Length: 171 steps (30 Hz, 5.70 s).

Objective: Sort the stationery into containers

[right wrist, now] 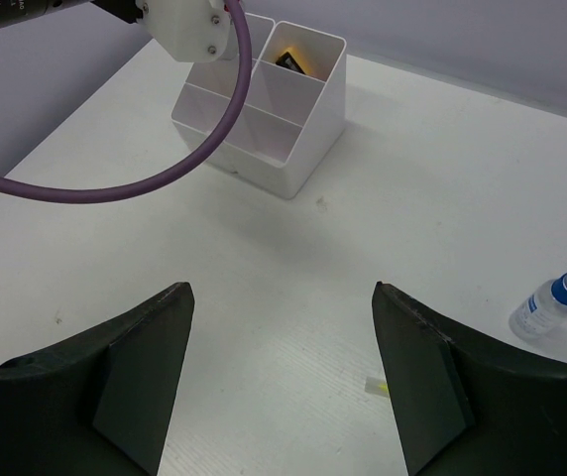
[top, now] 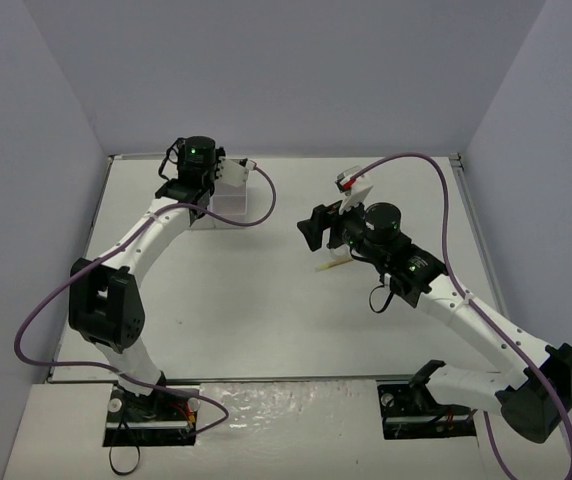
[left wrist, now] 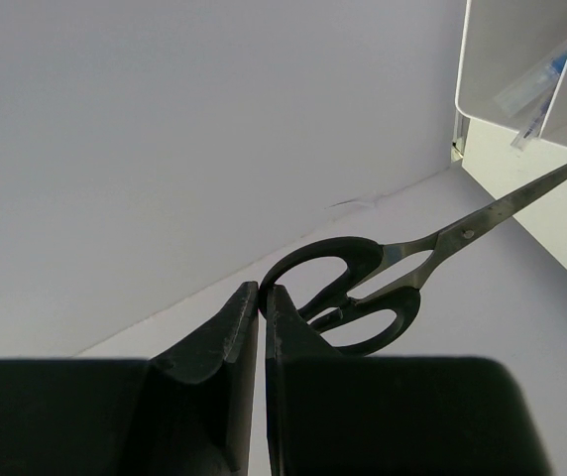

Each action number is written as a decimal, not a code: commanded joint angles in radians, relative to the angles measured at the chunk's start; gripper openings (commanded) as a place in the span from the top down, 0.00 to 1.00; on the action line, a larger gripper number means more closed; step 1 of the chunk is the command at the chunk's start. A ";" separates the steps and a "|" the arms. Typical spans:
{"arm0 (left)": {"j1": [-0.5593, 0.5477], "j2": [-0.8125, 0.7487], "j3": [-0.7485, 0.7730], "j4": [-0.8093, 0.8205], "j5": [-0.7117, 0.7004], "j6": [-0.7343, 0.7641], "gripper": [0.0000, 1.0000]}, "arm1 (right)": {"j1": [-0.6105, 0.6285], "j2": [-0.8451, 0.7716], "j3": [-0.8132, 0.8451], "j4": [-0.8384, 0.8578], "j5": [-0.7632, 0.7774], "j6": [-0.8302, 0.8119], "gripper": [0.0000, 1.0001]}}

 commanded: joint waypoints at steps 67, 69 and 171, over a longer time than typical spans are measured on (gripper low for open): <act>0.218 -0.140 -0.072 -0.036 0.063 -0.091 1.00 | 0.123 0.875 0.635 0.108 -0.298 0.168 0.35; 0.217 -0.145 -0.081 -0.036 0.064 -0.090 1.00 | 0.122 0.875 0.637 0.107 -0.294 0.165 0.35; 0.034 -0.092 -0.104 -0.007 -0.106 -0.175 1.00 | -0.002 0.364 0.391 -0.044 -0.141 0.119 0.33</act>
